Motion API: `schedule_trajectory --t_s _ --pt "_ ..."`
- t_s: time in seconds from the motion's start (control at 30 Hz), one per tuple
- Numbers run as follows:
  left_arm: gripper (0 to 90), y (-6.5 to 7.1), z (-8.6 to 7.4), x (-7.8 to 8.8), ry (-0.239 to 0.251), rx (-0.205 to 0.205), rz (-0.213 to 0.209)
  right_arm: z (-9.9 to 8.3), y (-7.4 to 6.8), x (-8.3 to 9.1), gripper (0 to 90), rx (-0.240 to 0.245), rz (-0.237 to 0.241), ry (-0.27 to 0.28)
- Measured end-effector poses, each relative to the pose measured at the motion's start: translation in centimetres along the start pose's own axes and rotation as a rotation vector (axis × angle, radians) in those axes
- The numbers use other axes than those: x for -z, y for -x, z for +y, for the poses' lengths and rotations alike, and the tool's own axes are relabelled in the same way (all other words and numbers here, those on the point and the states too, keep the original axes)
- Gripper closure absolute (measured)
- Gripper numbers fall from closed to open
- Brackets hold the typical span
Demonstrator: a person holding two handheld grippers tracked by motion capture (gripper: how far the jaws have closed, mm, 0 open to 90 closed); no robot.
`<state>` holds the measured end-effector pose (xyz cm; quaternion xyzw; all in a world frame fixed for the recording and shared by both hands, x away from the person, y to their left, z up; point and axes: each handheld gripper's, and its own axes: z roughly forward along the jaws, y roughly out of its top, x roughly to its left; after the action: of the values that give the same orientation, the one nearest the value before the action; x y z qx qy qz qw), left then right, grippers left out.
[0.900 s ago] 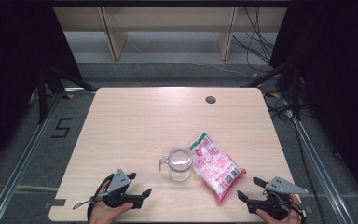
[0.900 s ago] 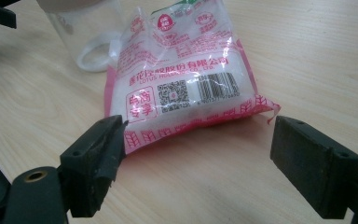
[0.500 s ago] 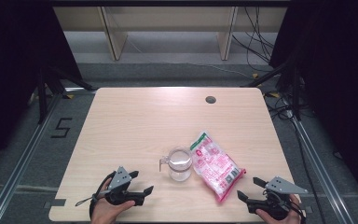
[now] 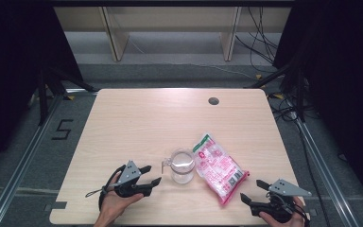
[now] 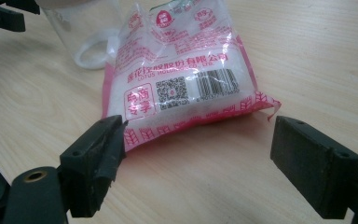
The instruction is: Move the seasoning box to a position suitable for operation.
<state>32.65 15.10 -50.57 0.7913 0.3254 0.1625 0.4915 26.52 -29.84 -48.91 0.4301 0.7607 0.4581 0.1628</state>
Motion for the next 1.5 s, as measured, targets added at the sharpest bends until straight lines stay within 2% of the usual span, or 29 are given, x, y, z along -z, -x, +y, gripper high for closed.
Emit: schedule_trajectory --t_s 0.03,0.07,0.1,0.2,0.23,0.27,0.33,0.37,0.43,0.47,0.5,0.57,0.63,0.67,0.7,0.73,0.8,0.83,0.9,1.0,1.03,1.07,1.2,1.27,1.33,1.4,1.43,1.47,1.5 --pt "41.0 0.0 0.0 0.0 0.000 0.000 0.000 0.0 0.0 0.0 18.5 -0.004 -0.001 -0.002" --pt "42.5 0.0 0.1 -0.3 0.014 0.007 -0.002 0.0 0.2 0.0 18.5 0.021 -0.005 0.007" --pt "44.1 -0.2 0.4 -0.5 0.014 -0.007 -0.010 0.1 0.3 0.0 18.5 0.032 -0.011 0.007" --pt "47.9 -0.3 0.6 -0.8 0.021 -0.018 -0.024 0.0 0.3 0.0 18.6 0.029 -0.005 0.013" --pt "48.0 -0.3 0.9 -1.0 0.042 -0.029 -0.023 0.0 0.1 0.0 18.6 0.000 0.000 0.008" --pt "47.9 -0.5 1.0 -1.1 0.033 -0.057 -0.025 0.0 0.4 -0.1 18.7 0.028 0.007 0.014" --pt "49.3 -0.4 1.1 -1.3 0.032 -0.049 -0.028 0.0 0.4 0.0 18.7 0.016 0.007 0.010" --pt "50.1 -0.5 1.3 -1.7 0.028 -0.074 -0.048 0.0 0.4 -0.1 18.7 0.023 -0.001 0.006" --pt "51.3 -0.5 1.4 -1.8 0.027 -0.082 -0.060 0.0 0.3 -0.1 18.7 0.019 0.004 0.006" --pt "53.4 -0.4 1.4 -2.0 0.028 -0.094 -0.062 0.0 0.2 -0.1 18.7 0.003 0.000 0.001" --pt "57.9 -0.4 1.5 -2.2 0.038 -0.090 -0.078 0.0 0.4 -0.1 18.7 0.038 -0.007 0.007" --pt "63.2 -0.3 1.5 -2.2 0.059 -0.123 -0.089 0.0 0.4 -0.1 18.7 0.038 -0.005 0.006" --pt "66.1 -0.1 1.5 -2.1 0.060 -0.134 -0.081 0.0 0.4 -0.1 18.7 0.038 -0.004 0.005" --pt "68.6 -0.3 1.4 -1.9 0.070 -0.148 -0.095 0.0 0.3 -0.1 18.7 0.039 -0.003 0.005" --pt "69.7 -0.3 1.4 -1.9 0.070 -0.148 -0.095 0.0 0.3 -0.1 18.7 0.038 -0.003 0.004" --pt "71.0 -0.1 1.3 -1.7 0.076 -0.115 -0.094 0.0 0.3 -0.1 18.7 0.038 -0.003 0.002" --pt "71.7 0.1 1.3 -1.3 0.080 -0.129 -0.117 0.0 0.3 -0.1 18.8 0.035 -0.002 -0.002" --pt "71.7 0.3 1.4 -1.0 0.089 -0.128 -0.127 -0.1 0.1 -0.1 18.8 -0.002 0.010 -0.007" --pt "70.0 0.7 1.8 -0.9 0.102 -0.143 -0.136 0.0 0.1 -0.1 18.8 0.005 0.012 -0.026" --pt "67.8 0.8 2.0 -0.9 0.113 -0.151 -0.146 -0.1 -0.1 -0.2 18.8 -0.004 0.011 -0.017" --pt "67.8 0.8 2.1 -1.0 0.119 -0.156 -0.156 -0.1 0.1 -0.2 18.8 0.015 0.012 -0.011" --pt "68.3 1.0 2.1 -1.0 0.110 -0.138 -0.148 -0.1 0.0 -0.2 18.8 0.001 0.010 -0.016" --pt "70.1 1.3 2.1 -1.3 0.119 -0.145 -0.163 -0.1 0.0 -0.2 18.9 0.005 0.011 -0.016" --pt "71.2 1.4 2.1 -1.3 0.119 -0.170 -0.146 -0.1 0.0 -0.2 19.1 0.006 0.011 -0.014" --pt "71.3 1.6 2.1 -1.4 0.121 -0.157 -0.140 -0.1 0.0 -0.2 19.1 0.005 0.010 -0.015" --pt "71.3 1.4 2.2 -1.5 0.127 -0.179 -0.128 0.0 0.0 -0.1 19.3 0.004 0.011 -0.025" --pt "71.3 1.4 2.2 -1.5 0.125 -0.169 -0.125 -0.1 0.0 -0.2 19.4 0.004 0.012 -0.013" --pt "71.3 1.5 2.2 -1.6 0.123 -0.155 -0.115 0.0 0.3 -0.1 19.5 0.036 0.005 -0.005" --pt "71.3 1.5 2.3 -1.6 0.121 -0.161 -0.113 0.0 0.3 -0.2 19.5 0.037 0.004 -0.007"
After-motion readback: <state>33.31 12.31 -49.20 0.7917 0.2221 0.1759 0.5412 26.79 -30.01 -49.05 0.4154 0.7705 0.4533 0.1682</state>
